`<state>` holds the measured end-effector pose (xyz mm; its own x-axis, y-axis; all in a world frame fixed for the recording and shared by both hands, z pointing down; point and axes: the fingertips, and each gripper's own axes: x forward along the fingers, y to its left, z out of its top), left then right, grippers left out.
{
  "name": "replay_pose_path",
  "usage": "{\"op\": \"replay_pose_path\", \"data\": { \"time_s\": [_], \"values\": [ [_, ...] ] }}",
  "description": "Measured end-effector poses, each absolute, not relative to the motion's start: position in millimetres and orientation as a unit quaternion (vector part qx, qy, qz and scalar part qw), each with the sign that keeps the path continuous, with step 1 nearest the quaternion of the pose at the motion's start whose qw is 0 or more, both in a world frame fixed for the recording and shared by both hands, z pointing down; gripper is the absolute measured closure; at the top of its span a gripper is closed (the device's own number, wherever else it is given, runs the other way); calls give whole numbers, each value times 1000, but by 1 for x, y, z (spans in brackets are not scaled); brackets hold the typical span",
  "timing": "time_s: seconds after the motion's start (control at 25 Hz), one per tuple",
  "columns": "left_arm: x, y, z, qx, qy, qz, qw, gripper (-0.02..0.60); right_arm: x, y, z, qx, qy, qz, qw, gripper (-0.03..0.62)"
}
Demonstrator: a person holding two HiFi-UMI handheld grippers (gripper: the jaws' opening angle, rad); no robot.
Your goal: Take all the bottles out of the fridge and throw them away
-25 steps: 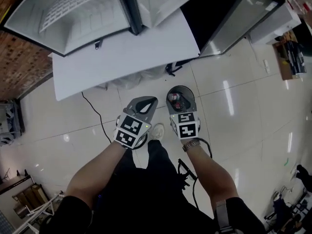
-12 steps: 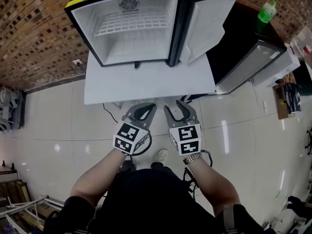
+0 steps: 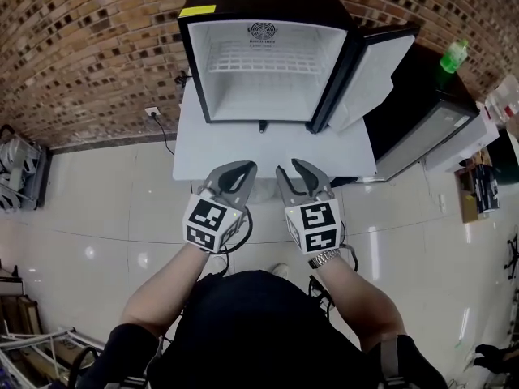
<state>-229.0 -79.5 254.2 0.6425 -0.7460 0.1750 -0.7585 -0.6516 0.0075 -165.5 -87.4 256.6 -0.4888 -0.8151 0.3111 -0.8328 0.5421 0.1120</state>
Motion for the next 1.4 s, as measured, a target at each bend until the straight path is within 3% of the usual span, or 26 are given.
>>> {"op": "replay_pose_path", "data": {
  "time_s": [0.6,1.4],
  "values": [
    [-275,-74,220,913,-400,80,3,578,-219,-82,217,504,-853,4,134,591],
    [-254,-81,213,919,-386,77,-5,578,-207,-84,210,518,-845,0,131,591]
  ]
}}
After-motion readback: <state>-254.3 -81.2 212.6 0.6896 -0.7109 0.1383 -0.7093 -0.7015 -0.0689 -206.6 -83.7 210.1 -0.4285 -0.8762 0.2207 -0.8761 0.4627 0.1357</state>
